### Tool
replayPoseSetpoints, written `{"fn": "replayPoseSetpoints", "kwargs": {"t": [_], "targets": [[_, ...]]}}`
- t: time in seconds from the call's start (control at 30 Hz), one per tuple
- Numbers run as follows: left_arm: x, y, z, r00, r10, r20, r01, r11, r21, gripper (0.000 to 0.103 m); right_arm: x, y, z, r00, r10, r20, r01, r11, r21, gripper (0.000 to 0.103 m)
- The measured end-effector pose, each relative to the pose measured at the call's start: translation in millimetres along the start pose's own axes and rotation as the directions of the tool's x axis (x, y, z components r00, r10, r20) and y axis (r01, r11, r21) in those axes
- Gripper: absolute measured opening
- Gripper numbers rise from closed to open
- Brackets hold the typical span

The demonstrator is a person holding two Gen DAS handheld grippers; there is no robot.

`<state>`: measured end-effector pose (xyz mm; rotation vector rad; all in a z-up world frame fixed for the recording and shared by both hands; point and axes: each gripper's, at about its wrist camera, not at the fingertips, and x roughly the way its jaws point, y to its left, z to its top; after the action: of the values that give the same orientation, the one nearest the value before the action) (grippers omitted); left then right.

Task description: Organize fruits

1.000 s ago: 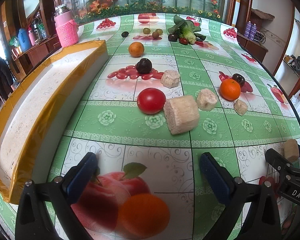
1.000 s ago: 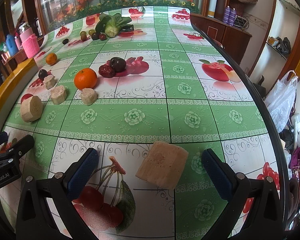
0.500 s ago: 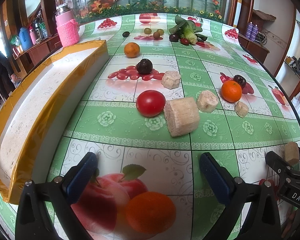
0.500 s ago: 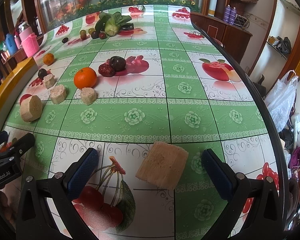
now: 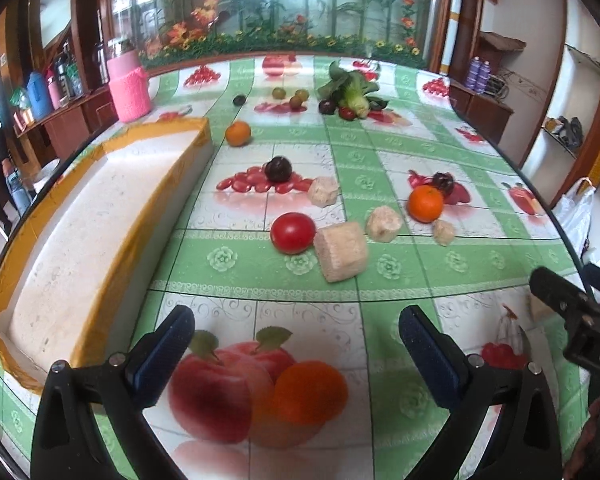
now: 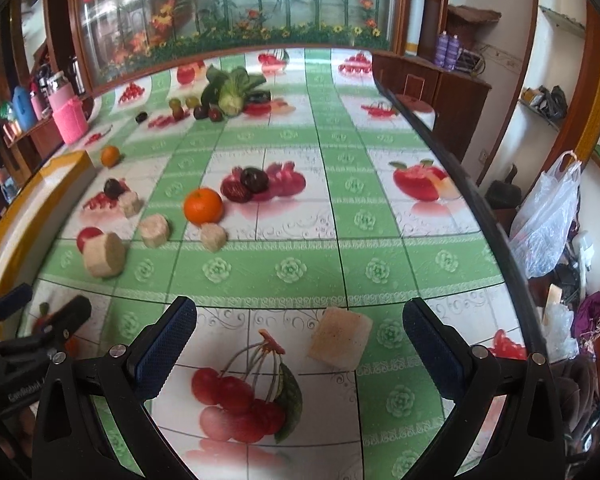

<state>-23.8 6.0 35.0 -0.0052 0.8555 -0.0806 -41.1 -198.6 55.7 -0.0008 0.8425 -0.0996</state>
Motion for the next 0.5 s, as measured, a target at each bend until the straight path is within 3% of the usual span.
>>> {"fn": "replayPoseSetpoints", "kwargs": {"t": [0.1,0.27,0.5], "targets": [[-19,0,-1,0.999,-0.006,0.048,0.005,1.000,0.022,0.103,-14,1,-1,0.999,-0.018,0.030,0.017,1.000,0.013,0.103],[-47,17,-1,0.991,0.000,0.132,0.004,1.000,-0.028,0.103,-30,2,-8,0.999,-0.014,0.040,0.013,0.999,0.032,0.103],[-60,28,-2,0.982,0.032,0.186,-0.025,0.999,-0.039,0.103,-50,7,-16,0.997,-0.022,0.080,0.021,1.000,0.016,0.103]]}}
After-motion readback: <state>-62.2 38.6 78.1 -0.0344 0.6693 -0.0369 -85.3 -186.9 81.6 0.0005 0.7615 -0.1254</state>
